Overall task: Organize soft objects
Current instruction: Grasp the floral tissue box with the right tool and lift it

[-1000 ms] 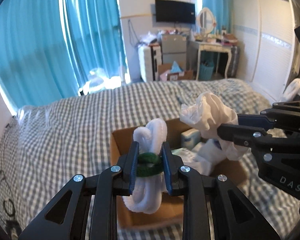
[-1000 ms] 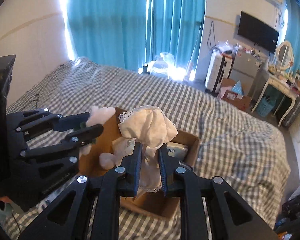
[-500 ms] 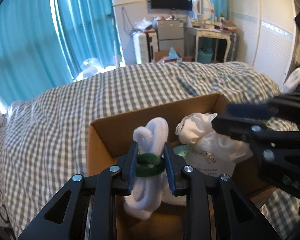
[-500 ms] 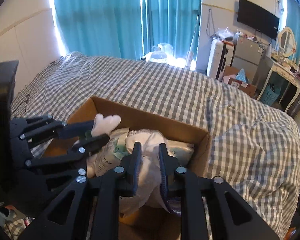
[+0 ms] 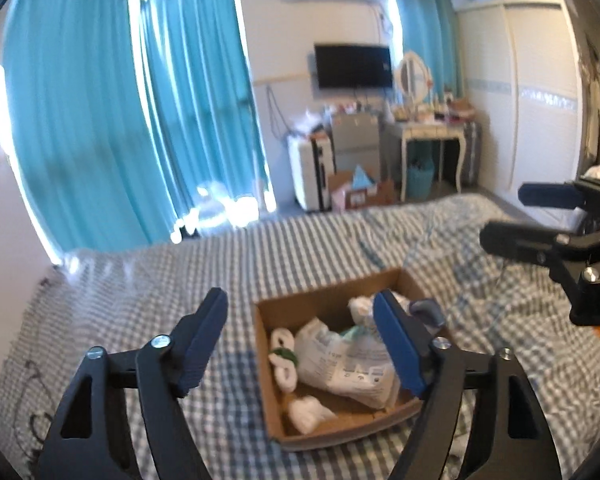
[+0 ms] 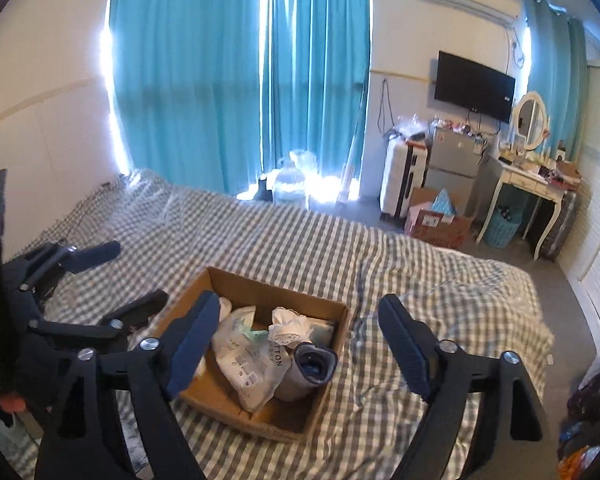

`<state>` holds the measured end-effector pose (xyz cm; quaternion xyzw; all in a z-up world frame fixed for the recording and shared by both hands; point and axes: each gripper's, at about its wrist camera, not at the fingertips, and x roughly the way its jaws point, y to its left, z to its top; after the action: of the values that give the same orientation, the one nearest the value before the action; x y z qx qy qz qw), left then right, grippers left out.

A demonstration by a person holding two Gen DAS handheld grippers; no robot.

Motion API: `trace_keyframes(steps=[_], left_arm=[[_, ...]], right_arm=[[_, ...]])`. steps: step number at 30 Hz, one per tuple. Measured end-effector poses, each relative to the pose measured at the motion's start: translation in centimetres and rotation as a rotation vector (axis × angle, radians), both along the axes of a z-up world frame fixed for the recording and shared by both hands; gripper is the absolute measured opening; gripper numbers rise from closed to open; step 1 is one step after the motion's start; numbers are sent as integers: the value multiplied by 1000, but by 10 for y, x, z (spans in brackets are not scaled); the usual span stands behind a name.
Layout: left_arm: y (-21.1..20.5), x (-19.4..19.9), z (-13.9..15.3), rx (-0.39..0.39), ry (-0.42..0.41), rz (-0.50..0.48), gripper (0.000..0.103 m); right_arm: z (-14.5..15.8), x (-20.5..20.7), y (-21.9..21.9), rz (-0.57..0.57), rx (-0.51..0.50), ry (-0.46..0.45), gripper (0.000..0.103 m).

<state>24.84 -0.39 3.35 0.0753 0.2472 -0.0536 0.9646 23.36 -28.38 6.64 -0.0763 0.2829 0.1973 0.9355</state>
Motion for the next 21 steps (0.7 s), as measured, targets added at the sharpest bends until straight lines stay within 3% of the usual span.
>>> trace_keyframes(steps=[4, 7, 11, 15, 21], left_arm=[[7, -34, 23, -41, -37, -5, 99], [14, -53, 29, -57, -41, 3, 99], [20, -67, 20, -21, -21, 38, 99], [32, -75, -11, -18, 40, 71, 99], [39, -87, -78, 56, 165, 116, 99]], right_arm=[[26, -33, -10, 11, -2, -9, 94], [38, -60, -15, 9, -17, -29, 95], [41, -85, -20, 17, -32, -27, 97], [25, -105, -22, 19, -70, -7, 97], [-43, -103, -21, 38, -104, 119, 97]])
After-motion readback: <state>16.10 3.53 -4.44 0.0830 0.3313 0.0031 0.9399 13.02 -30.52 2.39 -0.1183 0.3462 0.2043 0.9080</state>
